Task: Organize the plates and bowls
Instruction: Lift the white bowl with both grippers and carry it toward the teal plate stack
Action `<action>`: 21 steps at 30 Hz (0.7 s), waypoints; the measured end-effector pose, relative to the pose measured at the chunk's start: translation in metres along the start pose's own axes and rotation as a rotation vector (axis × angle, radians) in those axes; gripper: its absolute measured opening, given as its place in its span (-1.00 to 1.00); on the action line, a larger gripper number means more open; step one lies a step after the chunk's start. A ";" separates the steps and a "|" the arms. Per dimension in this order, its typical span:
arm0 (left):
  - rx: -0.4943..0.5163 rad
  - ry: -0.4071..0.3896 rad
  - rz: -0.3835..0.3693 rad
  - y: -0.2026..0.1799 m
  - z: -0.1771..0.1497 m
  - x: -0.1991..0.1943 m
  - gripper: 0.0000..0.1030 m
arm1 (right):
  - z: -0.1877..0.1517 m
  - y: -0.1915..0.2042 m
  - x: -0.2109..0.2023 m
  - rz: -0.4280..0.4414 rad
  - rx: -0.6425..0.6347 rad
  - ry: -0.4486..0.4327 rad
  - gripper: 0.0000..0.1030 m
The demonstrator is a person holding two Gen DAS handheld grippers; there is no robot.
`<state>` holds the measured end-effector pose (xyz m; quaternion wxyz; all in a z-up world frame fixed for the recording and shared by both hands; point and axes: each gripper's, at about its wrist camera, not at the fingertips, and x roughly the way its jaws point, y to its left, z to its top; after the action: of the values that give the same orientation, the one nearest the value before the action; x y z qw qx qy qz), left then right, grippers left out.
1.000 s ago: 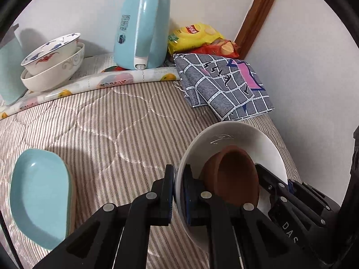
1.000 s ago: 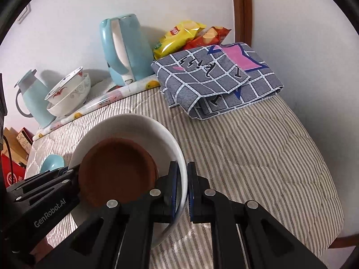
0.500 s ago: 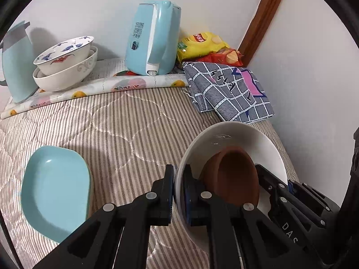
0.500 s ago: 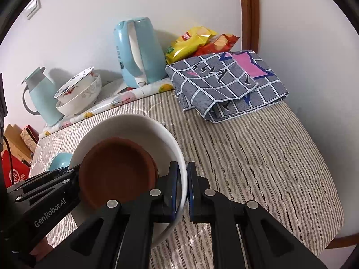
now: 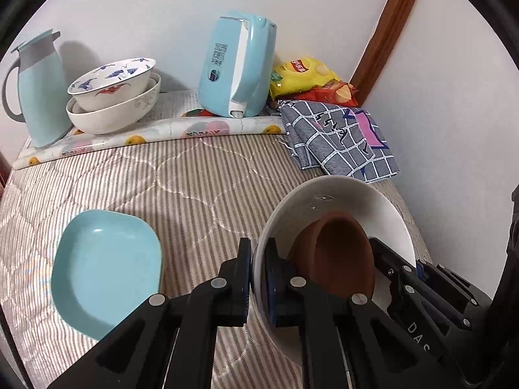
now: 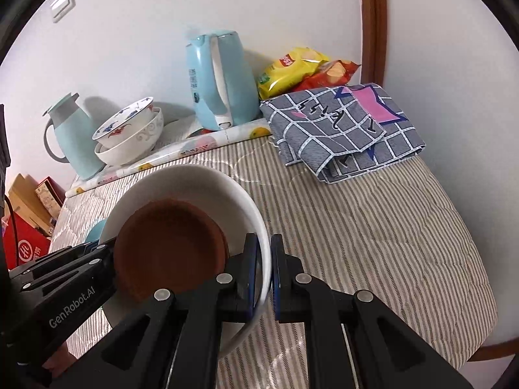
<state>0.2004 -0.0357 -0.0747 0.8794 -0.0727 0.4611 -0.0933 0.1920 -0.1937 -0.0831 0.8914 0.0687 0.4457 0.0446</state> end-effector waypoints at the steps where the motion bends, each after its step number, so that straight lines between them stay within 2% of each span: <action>1: 0.000 -0.002 0.002 0.002 0.000 -0.002 -0.84 | 0.000 0.002 0.000 0.003 0.001 -0.001 -0.84; 21: -0.029 -0.028 0.033 0.049 -0.002 -0.028 -0.83 | -0.003 0.053 -0.005 0.034 -0.034 -0.012 -0.84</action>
<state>0.1884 0.0181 -0.0641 0.8861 -0.0790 0.4512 -0.0714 0.1859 -0.1421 -0.0724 0.8943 0.0612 0.4382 0.0672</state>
